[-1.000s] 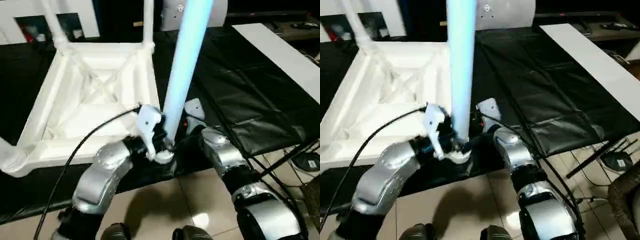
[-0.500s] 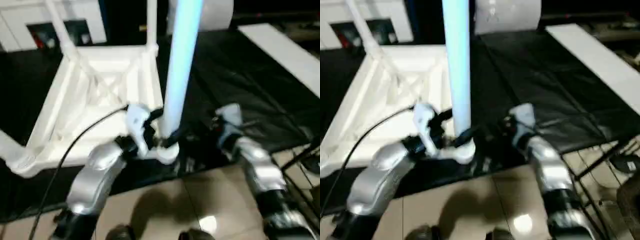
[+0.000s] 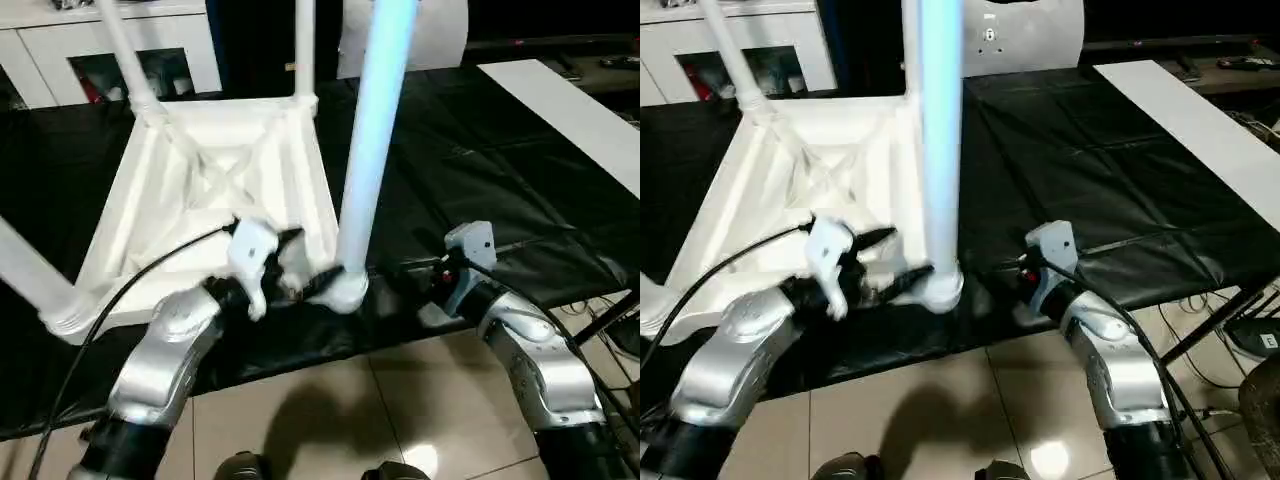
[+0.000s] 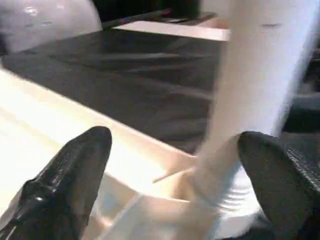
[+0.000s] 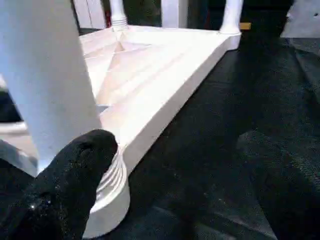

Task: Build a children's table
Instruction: Rotate table base, then rotate leg to tighten

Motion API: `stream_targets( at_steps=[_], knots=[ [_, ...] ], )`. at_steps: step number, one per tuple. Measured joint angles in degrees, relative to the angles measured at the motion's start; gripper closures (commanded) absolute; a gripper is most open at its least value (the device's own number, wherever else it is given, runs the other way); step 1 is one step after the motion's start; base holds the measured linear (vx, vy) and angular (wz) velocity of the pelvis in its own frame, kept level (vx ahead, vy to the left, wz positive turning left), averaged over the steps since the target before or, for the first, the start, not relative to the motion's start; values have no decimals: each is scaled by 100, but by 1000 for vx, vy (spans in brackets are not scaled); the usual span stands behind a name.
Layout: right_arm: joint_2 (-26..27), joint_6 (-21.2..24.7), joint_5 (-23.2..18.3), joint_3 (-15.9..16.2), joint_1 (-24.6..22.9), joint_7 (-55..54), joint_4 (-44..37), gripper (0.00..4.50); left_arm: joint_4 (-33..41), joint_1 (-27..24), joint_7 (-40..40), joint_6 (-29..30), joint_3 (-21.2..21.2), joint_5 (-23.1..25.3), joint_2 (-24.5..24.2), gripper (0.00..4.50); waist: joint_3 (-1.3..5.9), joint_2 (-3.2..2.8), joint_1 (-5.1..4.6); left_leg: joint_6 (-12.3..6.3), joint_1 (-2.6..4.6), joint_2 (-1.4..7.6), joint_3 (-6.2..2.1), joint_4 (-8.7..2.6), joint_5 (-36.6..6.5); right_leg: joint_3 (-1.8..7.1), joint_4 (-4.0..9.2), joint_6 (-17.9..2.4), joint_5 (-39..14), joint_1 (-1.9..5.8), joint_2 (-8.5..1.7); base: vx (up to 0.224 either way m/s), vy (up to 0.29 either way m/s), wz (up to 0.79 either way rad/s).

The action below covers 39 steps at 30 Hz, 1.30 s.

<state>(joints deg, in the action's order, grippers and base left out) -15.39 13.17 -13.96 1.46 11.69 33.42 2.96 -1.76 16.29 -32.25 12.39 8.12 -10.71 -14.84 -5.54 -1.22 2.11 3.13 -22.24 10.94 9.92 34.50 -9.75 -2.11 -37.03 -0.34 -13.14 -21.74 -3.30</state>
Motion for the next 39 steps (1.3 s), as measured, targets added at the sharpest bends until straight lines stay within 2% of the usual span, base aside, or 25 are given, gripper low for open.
stream_targets(
  at_steps=[4, 9, 12, 15, 18, 19, 20, 21, 22, 23, 24, 25, 26, 27, 28, 29, 30, 31, 34, 36, 39],
  knots=[
    [-72, 88, -22, -44, -105, -47, -101, 0, -307, 154, 448, -24, -78, 254, 93, 6, 11, 0, -10, -3, -6, -1, 0, 1, 2, 1, 2, 2, -1, -4, 1, 0, 0, 0],
    [-131, 354, -244, -169, -375, -36, -546, 0, -585, 186, 926, -117, -290, 488, 171, 6, 15, 4, -5, -16, -19, 0, 0, 1, 9, -2, 6, 6, -3, -12, 1, 0, 0, 0],
    [-113, 431, -366, -219, -799, -103, -1180, 0, -136, -333, 977, -219, -430, 331, 264, 6, 44, -11, -1, -25, -23, 1, 0, -3, 3, -4, 26, 7, -4, -9, 0, 0, 0, 0],
    [81, 644, -442, -294, -985, -442, -1589, 0, 376, -896, 1166, -156, -558, 85, 576, 6, 54, 5, 0, -25, -31, 3, 0, -1, 4, -9, 25, 7, -4, -13, 0, 0, 0, 0],
    [131, 924, -567, -289, -1257, -621, -2094, 0, 1033, -1359, 1607, -39, -577, 204, 704, 6, 75, 18, 8, -22, -16, 8, -6, -2, 5, -18, 30, 9, -3, 5, 4, 0, 0, 0],
    [136, 933, -570, -301, -1340, -680, -2177, 0, 1146, -1461, 1716, -16, -568, 309, 704, 6, 100, -30, -45, -26, -92, -29, -149, 5, 9, -141, 56, 10, -3, 59, -14, 0, 0, 0],
    [165, 944, -566, -328, -1427, -754, -2224, 0, 1223, -1517, 1844, 14, -536, 427, 737, 6, 123, -64, -105, -23, -108, -38, -316, 6, 21, -274, 113, -21, -4, 129, -8, -4, -39, 47],
    [211, 909, -522, -324, -1430, -836, -2224, 0, 1288, -1576, 2005, 78, -517, 521, 797, 6, 121, -73, -203, -5, -114, -59, -454, 7, 34, -364, 101, -107, -30, 189, 3, -17, -88, 74],
    [265, 787, -399, -324, -1444, -922, -2226, 0, 1300, -1638, 2249, 219, -545, 624, 943, 6, 122, -84, -251, 23, -114, -101, -633, 3, 51, -446, -18, -343, -164, 221, 32, -1, -73, 57],
    [286, 733, -374, -330, -1444, -949, -2226, 0, 1287, -1685, 2357, 298, -551, 625, 1035, 6, 130, -66, -283, 40, -118, -138, -745, 1, 60, -440, -142, -495, -265, 220, 81, -30, -122, 59],
    [302, 727, -383, -337, -1446, -966, -2229, 0, 1270, -1724, 2449, 366, -559, 603, 1145, 6, 142, -2, -300, 57, -121, -217, -851, -11, 69, -389, -224, -547, -330, 204, 112, -70, -170, 71],
    [308, 761, -446, -372, -1487, -979, -2236, 0, 1262, -1783, 2515, 392, -522, 598, 1241, 6, 179, 116, -279, 48, -165, -331, -929, -15, 39, -351, -272, -368, -372, 172, 112, -70, -170, 71],
    [300, 839, -488, -450, -1552, -1002, -2243, 0, 1272, -1805, 2529, 390, -462, 609, 1287, 6, 185, 177, -241, -54, -154, -307, -800, 216, -134, -341, -266, -241, -377, 134, 122, -109, -188, 50],
    [289, 998, -553, -489, -1577, -1048, -2248, 0, 1290, -1880, 2556, 374, -395, 649, 1335, 6, 161, 210, -118, -225, -195, -244, -618, 635, -254, -326, -268, -235, -377, 202, 121, -6, -160, 13],
    [262, 1139, -577, -545, -1668, -1085, -2285, 0, 1306, -1934, 2584, 376, -317, 679, 1362, 6, 163, 234, -46, -270, -109, -321, -473, 828, -282, -313, -228, -231, -375, 200, 122, -6, -160, 13],
    [185, 1209, -557, -553, -1734, -1131, -2299, 0, 1366, -1944, 2633, 376, -312, 677, 1396, 6, 179, 211, 2, -275, 27, -382, -395, 616, -290, -294, -200, -217, -367, 158, 134, 39, -122, 12],
    [159, 1227, -556, -563, -1807, -1157, -2301, 0, 1482, -1970, 2657, 376, -327, 648, 1414, 6, 205, 169, 16, -212, 148, -395, -363, 310, -421, -297, -179, -214, -358, 102, 200, -31, -103, 23],
    [224, 1221, -566, -579, -1892, -1166, -2280, 0, 1599, -1997, 2679, 374, -387, 588, 1403, 6, 228, 145, 20, -118, 123, -329, -311, 217, -344, -302, -129, -248, -230, 75, 227, -31, -103, 23],
    [282, 1201, -701, -560, -1874, -1110, -2323, 0, 1834, -2287, 2681, 375, -412, 552, 1399, 6, 249, 129, 14, -141, 93, -244, -292, 174, -312, -343, 8, -289, -145, 94, 284, -6, -23, 5],
    [198, 1161, -604, -505, -1858, -1101, -2328, 0, 1879, -2319, 2701, 366, -407, 564, 1439, 6, 248, 141, 28, -133, 91, -238, -273, 177, -307, -346, 13, -288, -146, 97, 280, 0, 0, 0],
    [146, 1157, -365, -444, -1809, -1238, -2276, 0, 2040, -2326, 2809, 318, -420, 592, 1540, 6, 241, 177, -1, -124, 103, -229, -254, 175, -304, -344, 58, -277, -121, 128, 276, 0, 0, 0]
  ],
)
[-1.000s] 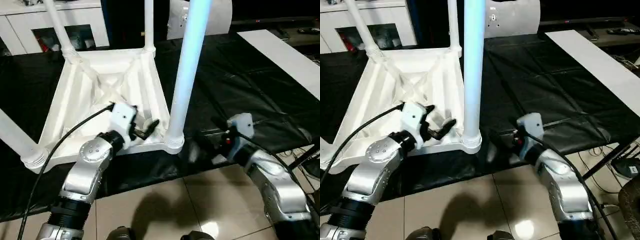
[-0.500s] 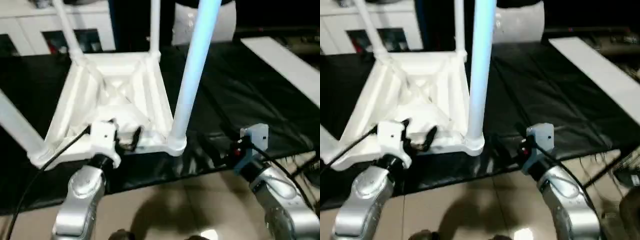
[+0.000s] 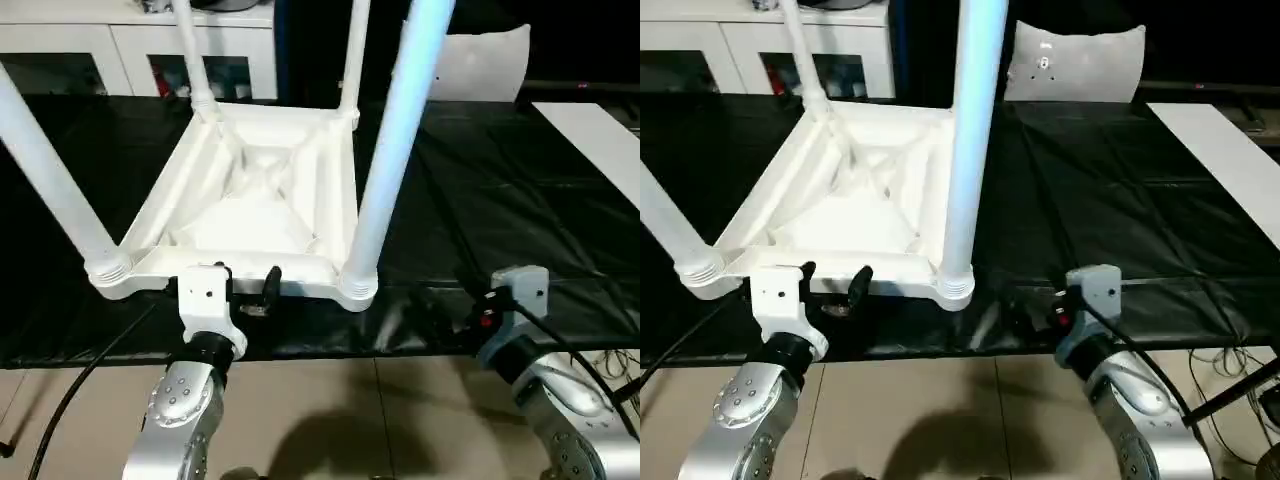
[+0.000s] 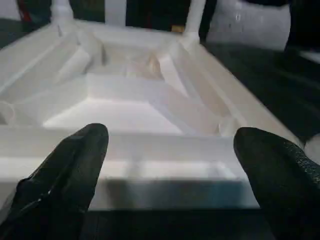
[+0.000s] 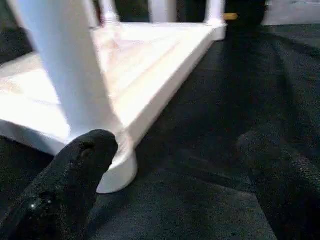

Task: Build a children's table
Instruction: Rotate leg to tighten

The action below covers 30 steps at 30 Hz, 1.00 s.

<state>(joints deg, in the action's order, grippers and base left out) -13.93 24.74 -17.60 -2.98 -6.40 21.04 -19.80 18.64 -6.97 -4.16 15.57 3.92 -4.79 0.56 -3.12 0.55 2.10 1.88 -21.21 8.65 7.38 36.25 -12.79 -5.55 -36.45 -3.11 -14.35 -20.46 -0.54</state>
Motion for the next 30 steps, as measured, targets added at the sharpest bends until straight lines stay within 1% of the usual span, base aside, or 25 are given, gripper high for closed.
stream_targets(
  at_steps=[2, 4, 6, 7, 9, 10, 11, 12, 13, 15, 16, 17, 18, 19, 20, 21, 22, 23, 24, 25, 26, 27, 28, 29, 30],
  knots=[
    [-15, 25, 164, 72, 77, -159, 28, 0, 12, 25, 71, -83, -78, 4, -15, 6, -6, 11, -31, 3, 25, 2, 6, -15, -2, -2, 66, 21, 36, 49, 0, 0, 0, 0],
    [-9, 84, 246, 128, 142, -230, 48, 0, 14, 96, 122, -107, -196, -2, -40, 6, -8, 28, -53, 18, 30, 2, 22, -17, -14, 3, 95, 28, 52, 63, -6, -4, 27, -1],
    [34, -4, 284, 136, 174, -276, 136, 0, 27, 107, 122, -107, -270, -3, -103, 6, -9, 40, -57, 25, 40, 2, 36, -31, -19, 3, 124, 37, 62, 73, -12, 0, 0, 0],
    [42, -73, 353, 156, 177, -313, 223, 0, 28, 95, 112, -106, -301, -2, -157, 6, -27, 61, -56, 20, 122, 2, 82, -62, -26, 3, 149, 46, 57, 113, -33, 0, 0, 0],
    [87, -88, 373, 172, 177, -326, 259, 0, 31, 68, 100, -106, -314, -2, -185, 6, -73, 78, -64, 20, 237, 0, 111, -80, -68, -11, 186, 79, 33, 183, -51, 0, 0, 0],
    [113, -106, 373, 192, 179, -326, 256, 0, 32, 40, 87, -105, -306, -1, -178, 6, -82, 77, -71, 22, 300, 1, 111, -83, -103, -28, 220, 92, 19, 241, -55, 0, 0, 0],
    [131, -120, 375, 237, 190, -323, 253, 0, 35, 3, 74, -105, -302, 0, -166, 6, -94, 79, -105, 18, 384, 4, 111, -83, -170, -64, 271, 105, -5, 348, -71, 0, 0, 0],
    [139, -125, 376, 268, 195, -322, 252, 0, 36, -7, 70, -105, -299, 0, -169, 6, -95, 76, -150, 20, 428, 13, 108, -84, -191, -93, 296, 119, -15, 409, -81, 91, 53, -5],
    [142, -133, 377, 302, 195, -319, 253, 0, 36, -8, 70, -105, -298, 0, -179, 6, -97, 80, -233, 38, 476, 21, 99, -86, -233, -114, 313, 129, -63, 474, -85, 81, 40, -4],
    [140, -153, 381, 332, 200, -310, 251, 0, 39, -8, 70, -106, -298, 0, -190, 6, -86, 105, -375, 39, 520, 19, 101, -89, -280, -112, 313, 123, -101, 516, -92, 106, 21, -4],
    [136, -168, 384, 333, 201, -309, 251, 0, 39, -7, 68, -106, -286, -1, -187, 6, -60, 142, -433, 45, 503, 17, 110, -92, -308, -98, 317, 122, -104, 555, -92, 112, 12, -4],
    [117, -178, 387, 324, 199, -308, 249, 0, 38, -5, 64, -105, -265, -1, -182, 6, -38, 164, -446, 43, 498, 18, 114, -96, -331, -83, 327, 127, -125, 572, -82, 133, -1, -4],
    [77, -180, 394, 289, 193, -310, 252, 0, 38, 9, 56, -103, -232, -1, -189, 6, -20, 150, -426, -27, 460, 10, 101, -53, -366, -56, 347, 137, -144, 570, -66, 167, 19, -7],
    [60, -184, 427, 233, 191, -314, 281, 0, 38, 24, 13, -103, -105, 0, -175, 6, -3, 98, -339, -187, 356, 7, 47, 74, -418, -41, 346, 158, -189, 568, -53, 167, 19, -7],
    [60, -192, 435, 218, 191, -318, 312, 0, 38, 19, -29, -102, -44, -1, -182, 6, 25, 56, -278, -244, 244, 8, -5, 132, -398, -44, 345, 178, -228, 581, -40, 170, 48, -3],
    [66, -218, 447, 212, 193, -319, 321, 0, 38, 13, -52, -101, -36, 0, -196, 6, 56, 5, -212, -213, 167, 24, -43, 114, -352, -57, 340, 184, -265, 608, -16, 201, 67, -4],
    [126, -246, 453, 259, 195, -314, 332, 0, 39, -11, -55, -100, -72, 1, -233, 6, 101, -16, -207, -140, 232, 12, -78, 130, -417, -64, 351, 225, -325, 660, -21, 201, 67, -4],
    [183, -258, 452, 340, 242, -310, 338, 0, 61, -23, -54, -102, -123, 3, -284, 6, 105, 19, -237, -148, 298, -68, -102, 87, -457, -59, 206, 203, -383, 592, -77, 277, 68, 2],
    [215, -272, 447, 397, 301, -303, 331, 0, 59, -33, -48, -98, -240, 5, -327, 6, 135, 85, -286, -187, 346, -128, -107, 74, -493, 7, -99, 244, -444, 466, -129, 256, 39, 12],
    [203, -293, 443, 413, 332, -296, 325, 0, 59, -32, -47, -93, -298, 7, -336, 6, 136, 92, -337, -204, 423, -148, -98, 80, -564, 41, -631, 363, -490, 182, -172, 256, 39, 12],
    [184, -295, 444, 408, 320, -289, 327, 0, 68, -26, -48, -94, -289, 6, -332, 6, 154, 100, -351, -207, 460, -154, -62, 61, -608, 64, -806, 476, -467, -69, -215, 173, 25, 4],
    [164, -293, 432, 410, 322, -250, 327, 0, 92, -25, -49, -95, -286, 6, -329, 6, 178, 170, -381, -189, 509, -191, -31, 35, -643, 82, -783, 543, -414, -293, -286, 71, 14, 0],
    [118, -287, 422, 424, 321, -168, 325, 0, 97, -27, -50, -95, -275, 11, -333, 6, 189, 311, -422, -158, 593, -267, 40, 3, -695, 180, -482, 472, -254, -469, -365, 149, -16, -1],
    [75, -284, 426, 430, 321, -153, 313, 0, 110, -29, -51, -96, -254, 14, -341, 6, 192, 475, -429, -134, 653, -372, 111, -2, -754, 271, -78, 356, 20, -470, -439, 153, -97, -2],
    [17, -277, 429, 386, 297, -178, 310, 0, 69, -23, -56, -84, -189, 17, -337, 6, 215, 587, -412, -196, 655, -437, 46, 145, -869, 313, -109, 399, 225, -386, -471, 216, -119, 21]
  ],
)
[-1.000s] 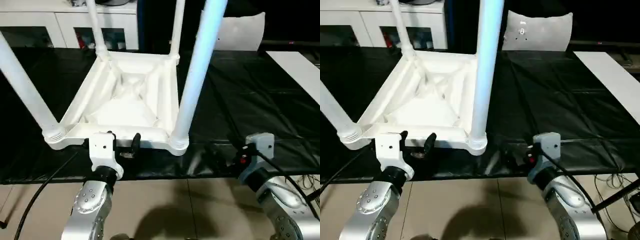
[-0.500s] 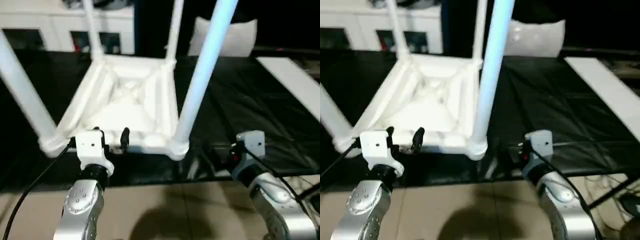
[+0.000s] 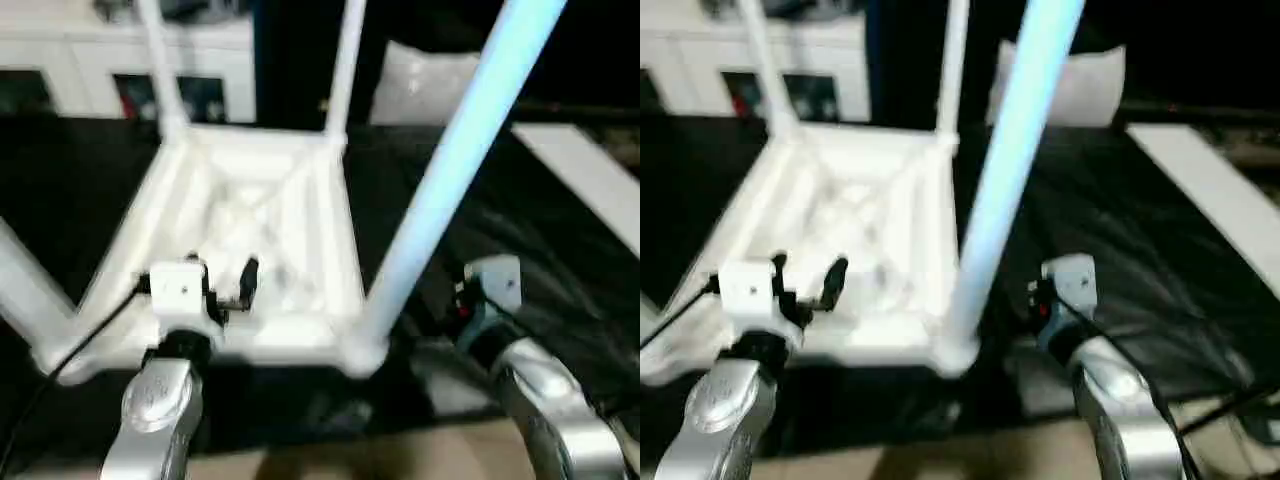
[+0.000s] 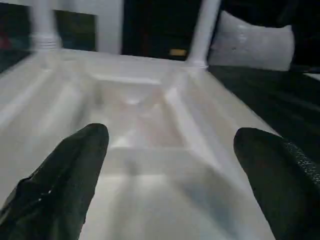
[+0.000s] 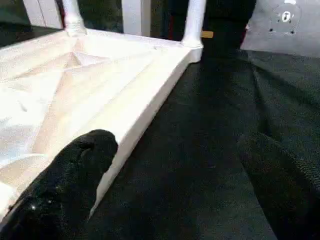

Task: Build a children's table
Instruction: Rotate leg to tighten

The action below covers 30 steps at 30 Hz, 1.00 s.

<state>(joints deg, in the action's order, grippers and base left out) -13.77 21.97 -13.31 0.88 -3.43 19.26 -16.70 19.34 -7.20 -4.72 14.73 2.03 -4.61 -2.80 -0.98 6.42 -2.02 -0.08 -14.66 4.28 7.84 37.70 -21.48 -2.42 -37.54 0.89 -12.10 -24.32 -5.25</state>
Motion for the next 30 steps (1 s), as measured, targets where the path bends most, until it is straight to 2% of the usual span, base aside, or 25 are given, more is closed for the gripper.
stream_targets(
  at_steps=[1, 2, 3, 4, 5, 6, 7, 8, 10, 12, 16, 19, 21, 23, 27, 30],
  knots=[
    [-4, 18, 25, -172, -79, -96, 55, 0, -3, -9, -62, 5, 181, -24, 71, 6, -45, -131, 84, -406, -92, 26, -161, 310, -63, -74, 57, -91, -82, 128, 39, 138, -89, 21],
    [-2, 21, 32, -206, -69, -119, 88, 0, 16, -34, -87, 4, 219, -32, 76, 6, -48, -142, 95, -398, -105, 23, -175, 348, -61, -53, 61, -99, -98, 150, 58, 140, -40, 22],
    [11, 34, 42, -282, -50, -159, 144, 0, 69, -153, -194, 4, 307, -53, 27, 6, -74, -201, 189, -282, -255, -21, -244, 514, 6, 14, 87, -151, -141, 282, 101, 136, -11, -1],
    [1, 32, 41, -276, -35, -152, 138, 0, 83, -159, -245, 6, 301, -53, -46, 6, -91, -247, 253, -33, -377, 11, -285, 419, 173, 0, 82, -157, -185, 365, 112, 136, -11, -1],
    [6, 23, 38, -252, -23, -138, 119, 0, 133, -161, -283, 5, 291, -55, -111, 6, -88, -333, 289, 111, -482, 134, -294, 144, 424, -39, 55, -157, -213, 392, 164, 114, 27, -7],
    [32, 8, 36, -231, -9, -128, 131, 0, 185, -171, -340, -4, 284, -58, -155, 6, -81, -467, 338, 276, -573, 272, -280, 40, 666, -84, 2, -143, -246, 409, 227, 105, 65, -8],
    [73, 3, 21, -153, -49, -100, 131, 0, 193, -227, -455, -13, 264, -75, -252, 6, -92, -446, 333, 257, -575, 289, -264, 38, 655, -74, 45, -133, -251, 435, 238, 105, 65, -8],
    [70, -13, -6, -119, -48, -54, 111, 0, 188, -263, -528, -15, 225, -103, -330, 6, -94, -418, 342, 248, -588, 296, -258, 38, 656, -72, 90, -129, -219, 413, 239, 104, 74, -4],
    [9, -70, -78, -123, -97, 87, 98, 0, 167, -360, -875, -15, 243, -289, -490, 6, -99, -417, 337, 219, -625, 295, -238, 36, 650, -59, 177, -103, -167, 409, 237, 57, 62, -4],
    [-73, -154, -97, -126, -149, 243, 98, 0, 170, -347, -1194, -14, 310, -421, -697, 6, -123, -446, 322, 196, -614, 293, -213, 25, 636, -41, 218, -87, -150, 433, 231, -3, 29, -1],
    [-455, -250, -297, -116, -329, 858, 90, 0, 171, -191, -2207, 7, 621, -623, -1400, 6, -174, -471, 223, 185, -528, 306, -72, -81, 625, 12, 229, -89, -133, 476, 191, -41, 1, -1],
    [-834, -299, -303, -91, -372, 1318, 94, 0, 167, -42, -3021, 15, 803, -766, -1885, 6, -191, -535, 200, 208, -528, 323, -56, -91, 640, 10, 225, -89, -111, 462, 192, 0, 0, 0],
    [-992, -369, -303, -85, -383, 1520, 103, 0, 136, 47, -3357, 39, 880, -818, -2061, 22, -196, -544, 170, 214, -531, 331, -51, -95, 650, 9, 210, -91, -107, 445, 195, 0, 0, 0],
    [-1405, -400, -331, -46, -383, 1937, 115, 0, 11, 299, -3920, 133, 1156, -843, -2484, 40, -200, -554, 172, 193, -529, 340, -47, -113, 693, 1, 200, -91, -107, 437, 199, 0, 0, 0],
    [-1733, -485, -344, -105, -384, 2404, 163, 0, -163, 466, -4496, 258, 1415, -809, -2813, 77, -218, -590, 170, 188, -528, 351, -20, -135, 703, 3, 204, -94, -106, 427, 199, 0, 0, 0],
    [-1863, -582, -449, -118, -387, 2671, 177, 0, -184, 540, -4618, 310, 1523, -749, -2986, 82, -236, -640, 170, 187, -529, 356, -6, -136, 703, 5, 214, -95, -105, 426, 198, 0, 0, 0]
  ],
)
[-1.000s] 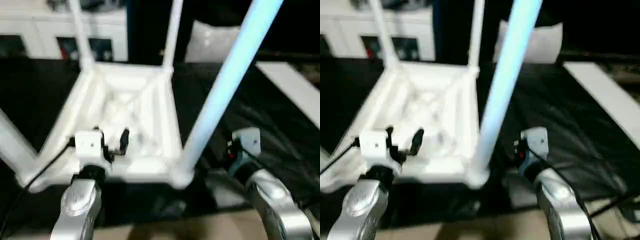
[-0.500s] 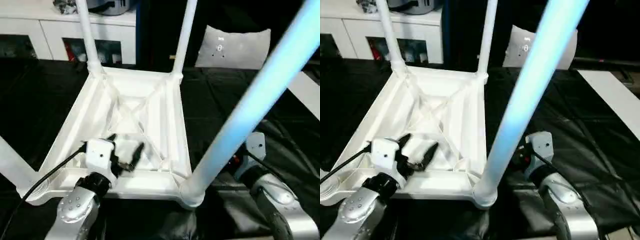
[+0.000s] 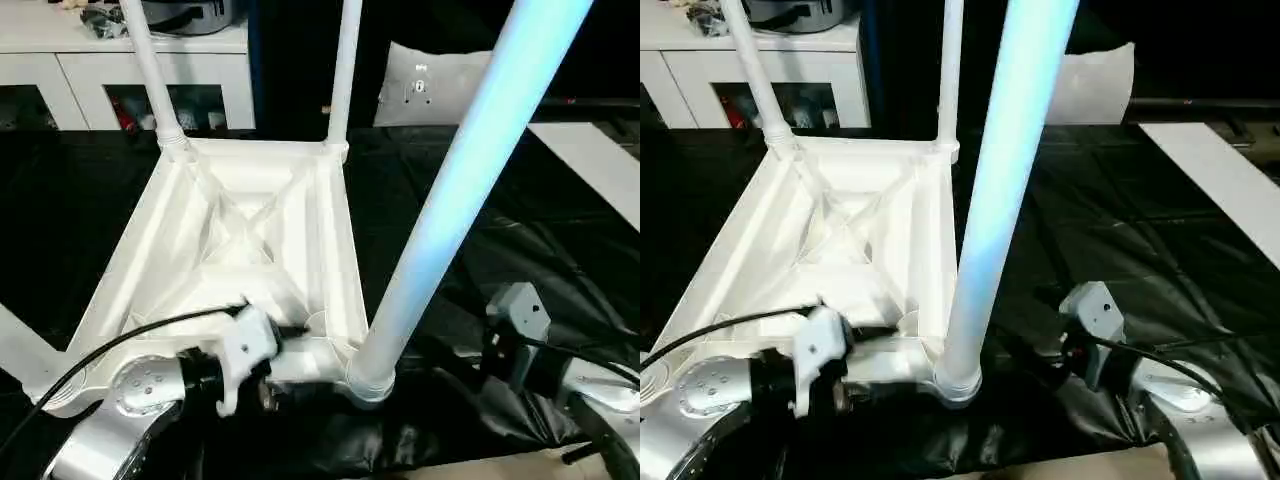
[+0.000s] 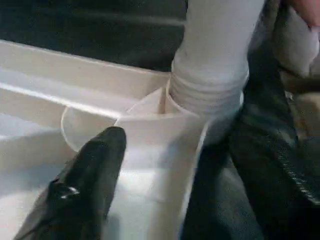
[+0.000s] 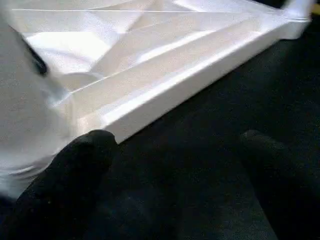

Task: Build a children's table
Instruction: Rotate leg to tighten

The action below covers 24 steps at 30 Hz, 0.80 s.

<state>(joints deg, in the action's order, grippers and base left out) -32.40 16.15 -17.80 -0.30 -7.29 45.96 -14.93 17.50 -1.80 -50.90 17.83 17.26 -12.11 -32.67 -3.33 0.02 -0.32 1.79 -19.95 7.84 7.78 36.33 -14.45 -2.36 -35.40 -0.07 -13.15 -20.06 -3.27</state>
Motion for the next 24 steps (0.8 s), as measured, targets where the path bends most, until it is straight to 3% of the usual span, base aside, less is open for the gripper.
stream_targets(
  at_steps=[4, 5, 8, 11, 12, 14, 16, 17, 18, 19, 21, 22, 23, 24],
  knots=[
    [206, 65, -101, -91, 5, -203, -23, 0, 30, -47, 466, -74, -177, 41, 384, 82, -7, -21, 7, -2, -3, 10, 24, -4, 0, 0, 13, -4, 0, 0, -3, 0, 0, 0],
    [368, 128, -111, -166, 1, -410, -60, 0, 49, -184, 807, -30, -423, -16, 692, 82, -7, -23, -6, -3, -3, 10, 32, -10, 0, 4, 18, -7, 1, -1, -3, 0, 0, 0],
    [927, 342, -133, -184, -5, -1054, -132, 0, 319, -547, 1783, 101, -883, -293, 1577, 82, -24, 6, -36, -2, -9, 17, 38, -10, -1, 0, 21, -10, -1, -7, -4, 0, 0, 0],
    [1118, 367, -130, -122, -101, -1288, -247, 0, 661, -1003, 2208, 131, -861, -336, 1752, 82, -34, 40, -58, -45, -40, 17, 45, -21, 27, 2, 19, -13, -1, -44, -3, 0, 0, 0],
    [1123, 367, -121, -102, -110, -1308, -245, 0, 696, -1075, 2273, 131, -839, -310, 1765, 82, -24, 55, -64, -68, -76, 17, 49, -18, 43, 2, 11, -19, 6, -85, -3, 0, 0, 0],
    [1150, 366, -103, -34, -94, -1349, -246, 0, 719, -1162, 2495, 139, -693, -83, 1825, 82, 3, 80, -40, -168, -258, 15, 48, 11, 131, -18, -3, -52, 94, -276, -3, 0, 0, 0],
    [1190, 376, -94, 23, -80, -1372, -248, 0, 705, -1124, 2744, 173, -627, 134, 2010, 82, 3, 82, -34, -268, -414, 15, 48, 18, 199, -36, 51, -71, 192, -393, -3, -81, 12, 2],
    [1206, 396, -81, 37, -67, -1391, -247, 0, 659, -1087, 2891, 188, -663, 210, 2124, 82, -7, 86, -34, -286, -436, 17, 49, 17, 214, -40, 77, -71, 228, -406, -4, -111, 19, 1],
    [1224, 442, -75, 39, -61, -1439, -253, 0, 627, -1079, 3037, 207, -732, 235, 2275, 82, -34, 95, -41, -288, -408, 34, 65, 13, 215, -57, 112, -61, 244, -368, -7, -126, 24, 2],
    [1262, 521, -59, 25, -33, -1542, -270, 0, 622, -1063, 3265, 219, -850, 239, 2458, 82, -131, 109, -91, -167, -302, 71, 85, 17, 144, -123, 157, 26, 183, -306, -30, -126, 24, 2],
    [1370, 636, -45, 7, 15, -1746, -306, 0, 619, -1073, 3620, 223, -995, 282, 2614, 82, -228, 93, -163, -58, -206, 129, 31, 25, 76, -328, 273, 64, 84, -148, -77, -145, 31, -10],
    [1455, 698, -21, -8, -3, -1896, -332, 0, 625, -1083, 3827, 236, -1096, 284, 2645, 82, -290, 73, -148, -38, -199, 155, 20, -37, 63, -430, 99, 30, -137, -47, -115, -165, 32, -15],
    [1489, 720, -1, -42, -70, -1976, -362, 0, 614, -1061, 3926, 254, -1141, 285, 2657, 82, -315, 93, -142, -38, -202, 150, 51, -51, 64, -420, -124, -8, -282, -55, -137, -143, -4, 7],
    [1510, 747, 51, -117, -244, -2111, -375, 0, 619, -1034, 4072, 248, -1206, 292, 2711, 82, -303, 274, -4, -36, -209, 143, 219, -59, 65, -244, -466, -24, -453, 50, -201, -9, -94, 10]
  ],
)
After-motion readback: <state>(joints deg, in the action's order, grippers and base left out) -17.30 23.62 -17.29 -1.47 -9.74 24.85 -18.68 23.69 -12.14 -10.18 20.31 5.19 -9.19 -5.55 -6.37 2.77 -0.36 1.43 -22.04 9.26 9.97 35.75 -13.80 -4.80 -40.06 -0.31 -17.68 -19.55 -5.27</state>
